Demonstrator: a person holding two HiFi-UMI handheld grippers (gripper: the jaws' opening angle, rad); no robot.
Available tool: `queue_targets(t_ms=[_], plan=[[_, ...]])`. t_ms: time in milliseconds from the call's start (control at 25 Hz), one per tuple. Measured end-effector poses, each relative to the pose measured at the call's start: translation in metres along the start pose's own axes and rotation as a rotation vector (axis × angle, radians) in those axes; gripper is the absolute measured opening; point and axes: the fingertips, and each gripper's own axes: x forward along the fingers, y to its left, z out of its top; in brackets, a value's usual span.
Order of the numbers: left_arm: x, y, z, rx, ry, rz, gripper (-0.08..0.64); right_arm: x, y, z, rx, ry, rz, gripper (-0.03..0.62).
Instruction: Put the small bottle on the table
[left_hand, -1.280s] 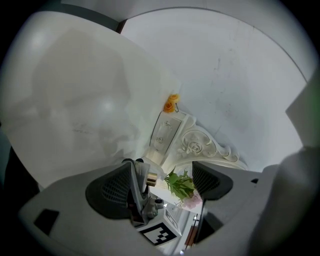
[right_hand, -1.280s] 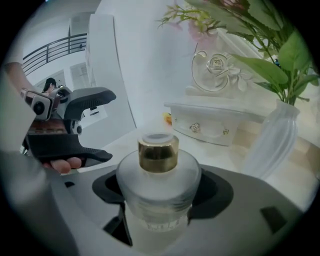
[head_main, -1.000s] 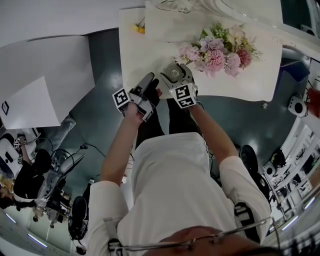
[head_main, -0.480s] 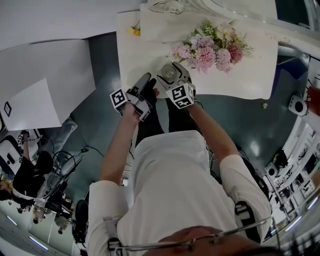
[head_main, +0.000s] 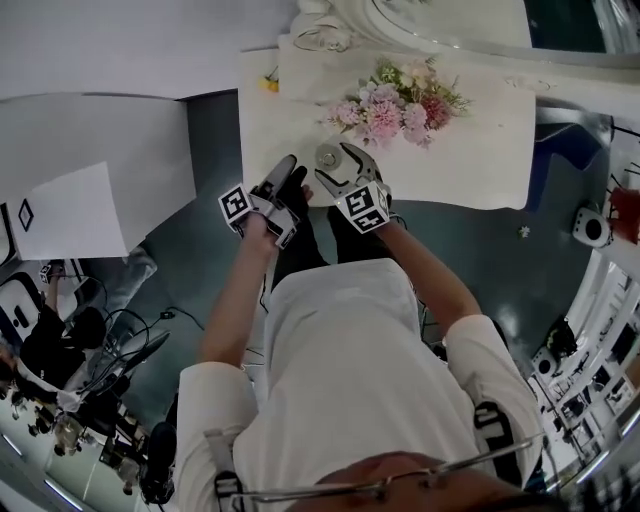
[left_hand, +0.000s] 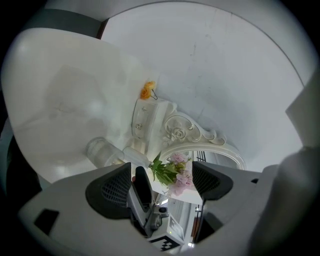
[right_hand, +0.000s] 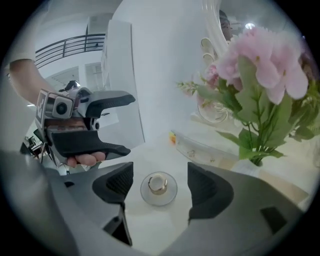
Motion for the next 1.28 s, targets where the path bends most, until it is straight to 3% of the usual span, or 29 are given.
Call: queue_targets(t_ms=[200,400,760,1080,1200,1280], plan=[[0.001,-0.022,-0.015,0.044,-0.011,-0.028,0.383,-0.031,-0.003,0.026,-0.01,-0.05,0.004,0.314],[0.003,-0.046,-0.032,0.136,-0.011,-0.061,0.383,-0.064,-0.002,0.054,-0.067,-0.112,0.036,0.277],[0.006,-0.103,-0.072,0.433,0.029,-0.121,0.37,-0.122,-0.047,0.099,-0.009,-0.232,0.011,0.187],[-0.025,-0.145,-0.093,0.571,0.03,-0.196,0.225,-0.17,-0.045,0.108,0.008,-0.261,-0.038,0.104],[-0.041,-0.151,-0.096,0.638,0.024,-0.177,0.184,-0.186,-0.034,0.11,0.04,-0.274,-0.065,0.083],[-0.055,-0.149,-0.094,0.741,0.005,-0.117,0.152,-0.196,-0.024,0.109,0.076,-0.285,-0.084,0.074]])
